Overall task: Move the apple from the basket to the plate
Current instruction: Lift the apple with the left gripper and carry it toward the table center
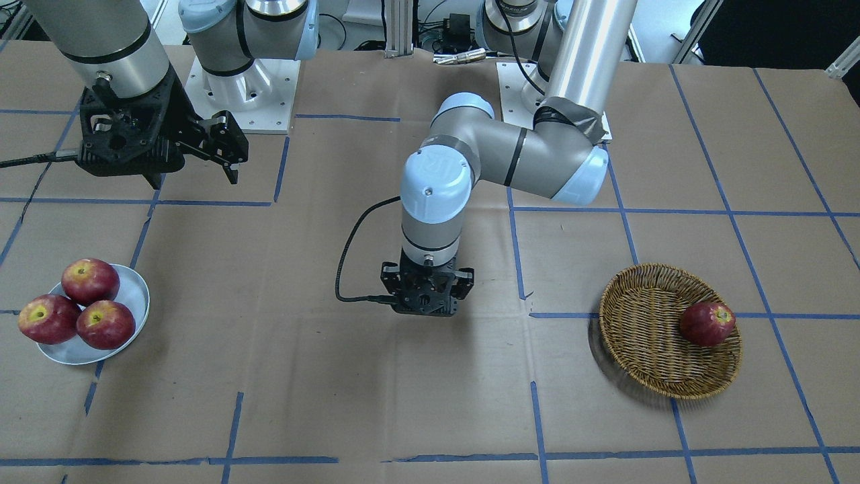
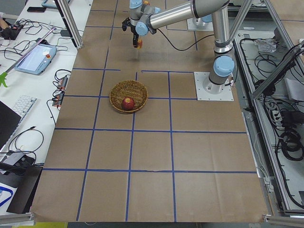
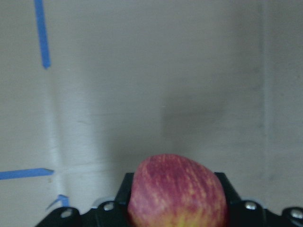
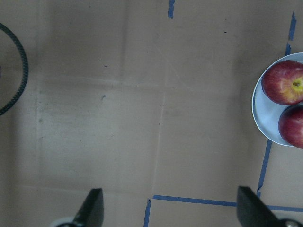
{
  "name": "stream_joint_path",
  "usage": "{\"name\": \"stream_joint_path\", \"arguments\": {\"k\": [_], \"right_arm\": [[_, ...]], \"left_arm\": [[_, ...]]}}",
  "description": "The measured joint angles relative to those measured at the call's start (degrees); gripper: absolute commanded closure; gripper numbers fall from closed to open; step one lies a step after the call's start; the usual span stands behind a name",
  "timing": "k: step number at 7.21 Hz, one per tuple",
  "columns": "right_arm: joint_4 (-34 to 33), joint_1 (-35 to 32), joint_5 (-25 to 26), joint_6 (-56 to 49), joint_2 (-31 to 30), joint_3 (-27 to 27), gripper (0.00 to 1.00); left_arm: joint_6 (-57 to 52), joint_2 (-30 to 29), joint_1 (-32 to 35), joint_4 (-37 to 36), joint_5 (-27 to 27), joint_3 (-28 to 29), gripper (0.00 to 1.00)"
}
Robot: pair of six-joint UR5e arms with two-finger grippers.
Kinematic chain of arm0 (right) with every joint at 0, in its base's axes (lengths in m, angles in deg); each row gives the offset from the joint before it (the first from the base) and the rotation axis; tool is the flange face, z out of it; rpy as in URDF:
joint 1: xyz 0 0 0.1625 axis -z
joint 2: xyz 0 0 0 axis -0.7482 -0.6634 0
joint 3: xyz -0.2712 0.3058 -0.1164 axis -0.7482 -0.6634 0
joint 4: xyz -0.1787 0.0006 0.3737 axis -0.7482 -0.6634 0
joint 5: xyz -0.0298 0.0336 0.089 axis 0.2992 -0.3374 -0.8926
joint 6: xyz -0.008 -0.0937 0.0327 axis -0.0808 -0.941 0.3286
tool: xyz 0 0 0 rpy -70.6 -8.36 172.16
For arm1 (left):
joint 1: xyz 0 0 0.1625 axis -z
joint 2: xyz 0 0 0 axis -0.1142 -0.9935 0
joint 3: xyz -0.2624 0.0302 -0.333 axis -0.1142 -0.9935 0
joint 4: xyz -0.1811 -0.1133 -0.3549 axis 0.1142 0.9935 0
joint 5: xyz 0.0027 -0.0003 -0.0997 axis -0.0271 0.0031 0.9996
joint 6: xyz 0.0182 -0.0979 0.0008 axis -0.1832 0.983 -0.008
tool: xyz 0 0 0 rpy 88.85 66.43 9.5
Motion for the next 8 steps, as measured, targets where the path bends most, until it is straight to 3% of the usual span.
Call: {"name": "stream_joint_path", "arguments": {"k": [5,6,7,8], "right_arm": [[-0.04,0.00,0.00,-0.12,0.00,0.07,0.00],[-0.06,0.00,0.00,-0.14,0.00,0.08,0.00],[-0.07,0.00,0.00,-0.15,0.00,0.08,0.00],[-0.07,0.00,0.00,-0.18,0.00,0.12,0.00]], "left_arm": [[1.34,-6.49,3.14,-3.47,1.48,3.08,0.42],[1.21,-7.18,3.13,-4.19,1.46,3.09,0.37],[1.16,-7.55,3.12,-4.50,1.43,3.11,0.25],[1.25,-7.69,3.11,-4.57,1.39,3.11,0.01]]}}
